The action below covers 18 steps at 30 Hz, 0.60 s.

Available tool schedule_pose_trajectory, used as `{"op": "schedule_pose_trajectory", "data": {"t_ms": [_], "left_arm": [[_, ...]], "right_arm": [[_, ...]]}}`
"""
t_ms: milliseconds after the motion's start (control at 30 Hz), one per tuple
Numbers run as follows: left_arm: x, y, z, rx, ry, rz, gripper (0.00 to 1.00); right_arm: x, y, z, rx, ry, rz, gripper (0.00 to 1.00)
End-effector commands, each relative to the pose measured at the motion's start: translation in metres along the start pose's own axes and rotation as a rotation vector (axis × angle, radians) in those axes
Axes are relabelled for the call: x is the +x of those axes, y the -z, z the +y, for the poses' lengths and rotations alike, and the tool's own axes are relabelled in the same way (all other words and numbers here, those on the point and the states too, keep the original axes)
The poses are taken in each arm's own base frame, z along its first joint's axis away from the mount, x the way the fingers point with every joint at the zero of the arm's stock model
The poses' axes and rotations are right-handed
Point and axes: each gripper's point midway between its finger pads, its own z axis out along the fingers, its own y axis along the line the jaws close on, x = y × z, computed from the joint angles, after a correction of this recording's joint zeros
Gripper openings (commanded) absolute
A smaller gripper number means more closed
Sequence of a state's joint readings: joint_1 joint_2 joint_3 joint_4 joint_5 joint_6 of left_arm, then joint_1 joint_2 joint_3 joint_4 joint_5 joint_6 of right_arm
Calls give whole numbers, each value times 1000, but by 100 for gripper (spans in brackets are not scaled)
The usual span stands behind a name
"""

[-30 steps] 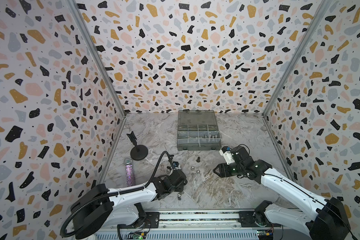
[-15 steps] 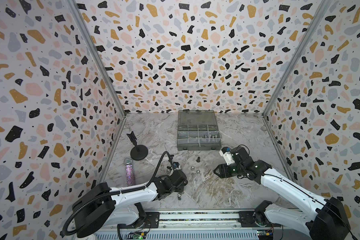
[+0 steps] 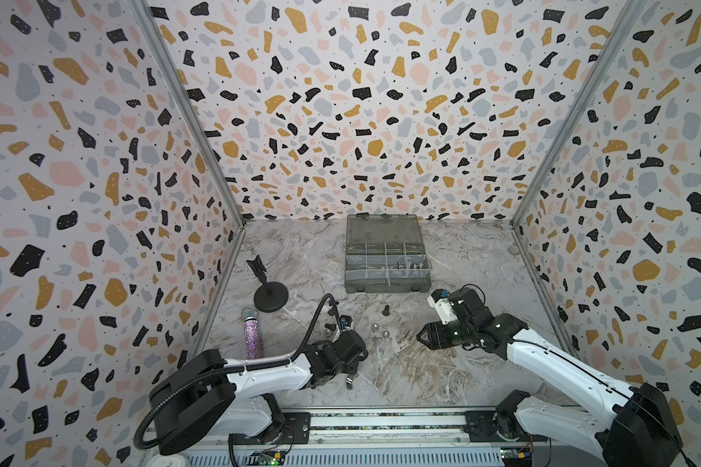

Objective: Sort the screws and nuts into containers
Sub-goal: Pick up the screw from the bottom-center of the table.

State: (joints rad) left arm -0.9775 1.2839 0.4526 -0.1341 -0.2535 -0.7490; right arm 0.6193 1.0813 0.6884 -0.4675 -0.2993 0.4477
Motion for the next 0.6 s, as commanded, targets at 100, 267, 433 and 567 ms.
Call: {"op": "schedule_pose_trajectory", "data": {"t_ms": [100,267,433,567], "left_arm": [[5,-4,-2,-1,-13,26,39],[4,-4,1,-15,-12,18,29],[-6,-3,-1,-33,-11,-6,24],[-16,-3,-1,-73,-24,-21,20]], "right_arm": [[3,3,-1,3,4,-3,65],[6,1,-3,6,1,1,65],[4,3,-2,8,2,-9,65],[3,3,-4,16,-1,-11,65]]}}
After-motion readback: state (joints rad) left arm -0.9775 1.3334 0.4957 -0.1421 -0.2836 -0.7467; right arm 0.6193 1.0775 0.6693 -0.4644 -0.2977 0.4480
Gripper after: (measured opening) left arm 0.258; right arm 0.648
